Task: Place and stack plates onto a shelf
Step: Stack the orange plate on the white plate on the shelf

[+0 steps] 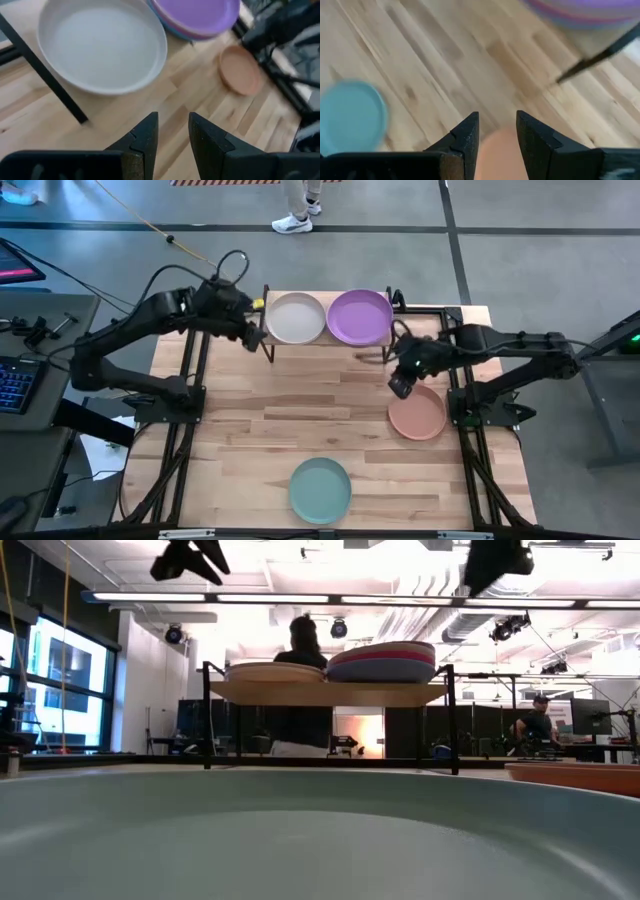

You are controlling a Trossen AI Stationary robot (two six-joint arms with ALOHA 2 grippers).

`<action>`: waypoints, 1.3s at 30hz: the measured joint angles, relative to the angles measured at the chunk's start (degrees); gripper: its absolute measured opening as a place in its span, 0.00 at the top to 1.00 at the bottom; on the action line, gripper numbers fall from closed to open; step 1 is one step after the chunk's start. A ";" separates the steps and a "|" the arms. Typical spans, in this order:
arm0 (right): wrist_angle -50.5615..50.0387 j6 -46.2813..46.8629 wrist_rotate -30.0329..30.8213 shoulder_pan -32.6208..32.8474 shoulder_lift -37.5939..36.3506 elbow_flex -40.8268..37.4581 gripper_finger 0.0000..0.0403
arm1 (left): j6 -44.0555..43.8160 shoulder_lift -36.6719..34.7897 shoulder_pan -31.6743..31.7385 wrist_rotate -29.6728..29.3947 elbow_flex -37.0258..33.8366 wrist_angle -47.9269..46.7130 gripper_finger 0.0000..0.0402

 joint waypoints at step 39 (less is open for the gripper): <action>22.82 25.64 -10.37 13.77 6.16 -30.08 0.73 | -12.08 -0.04 -18.58 -8.73 -9.81 -0.87 0.76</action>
